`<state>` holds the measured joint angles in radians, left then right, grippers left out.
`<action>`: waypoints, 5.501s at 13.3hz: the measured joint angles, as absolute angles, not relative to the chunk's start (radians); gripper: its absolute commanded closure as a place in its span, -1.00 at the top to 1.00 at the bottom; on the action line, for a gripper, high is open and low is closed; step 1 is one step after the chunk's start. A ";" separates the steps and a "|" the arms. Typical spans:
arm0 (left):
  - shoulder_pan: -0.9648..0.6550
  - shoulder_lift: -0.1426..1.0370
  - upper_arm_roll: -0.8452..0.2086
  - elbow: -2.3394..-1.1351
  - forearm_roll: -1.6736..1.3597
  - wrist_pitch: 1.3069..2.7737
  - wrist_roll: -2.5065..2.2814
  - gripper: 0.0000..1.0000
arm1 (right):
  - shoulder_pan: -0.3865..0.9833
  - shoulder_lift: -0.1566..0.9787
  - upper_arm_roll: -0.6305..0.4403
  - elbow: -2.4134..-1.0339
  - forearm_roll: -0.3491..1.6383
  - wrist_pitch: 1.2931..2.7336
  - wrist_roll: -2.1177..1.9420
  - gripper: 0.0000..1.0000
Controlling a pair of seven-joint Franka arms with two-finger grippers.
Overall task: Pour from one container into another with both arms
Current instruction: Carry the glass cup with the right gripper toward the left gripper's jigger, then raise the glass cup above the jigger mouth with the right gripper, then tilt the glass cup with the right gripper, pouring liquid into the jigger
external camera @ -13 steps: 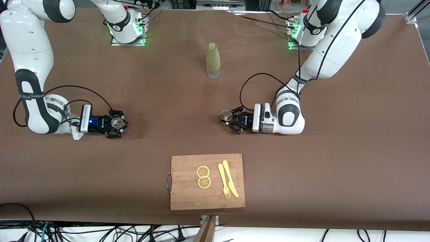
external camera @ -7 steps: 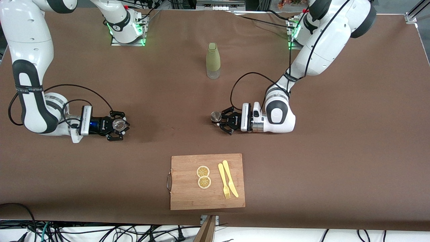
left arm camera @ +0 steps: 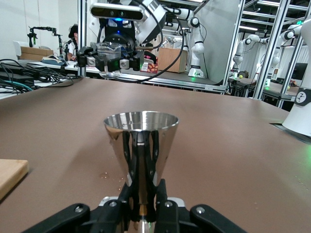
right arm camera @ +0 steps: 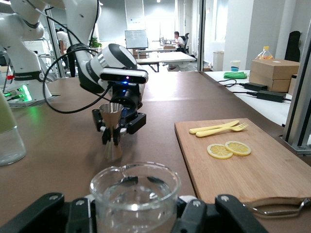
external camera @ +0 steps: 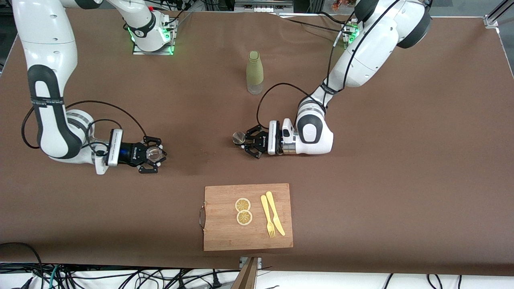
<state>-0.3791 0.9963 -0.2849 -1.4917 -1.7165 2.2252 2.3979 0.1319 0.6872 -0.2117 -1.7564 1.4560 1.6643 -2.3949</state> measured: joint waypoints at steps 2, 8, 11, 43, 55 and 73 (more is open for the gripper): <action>-0.403 1.018 -0.285 -1.459 -1.719 2.271 2.371 -1.00 | 0.214 0.687 -0.269 -1.762 1.515 1.682 -2.384 -0.68; -0.459 1.059 -0.285 -1.376 -1.719 2.332 2.327 -1.00 | 0.405 0.687 -0.365 -1.766 1.653 1.794 -2.308 -0.68; -0.468 1.069 -0.285 -1.345 -1.719 2.357 2.298 -1.00 | 0.506 0.689 -0.430 -1.769 1.718 1.840 -2.286 -0.68; -0.493 1.090 -0.285 -1.298 -1.719 2.393 2.229 -1.00 | 0.940 0.707 -0.721 -1.920 1.871 1.859 -2.259 -0.66; -0.494 1.092 -0.285 -1.292 -1.719 2.396 2.228 -1.00 | 0.942 0.682 -0.761 -1.929 1.759 1.858 -2.261 -0.66; -0.494 1.093 -0.284 -1.291 -1.719 2.397 2.217 -1.00 | 1.022 0.681 -0.776 -1.886 1.745 1.992 -2.241 -0.66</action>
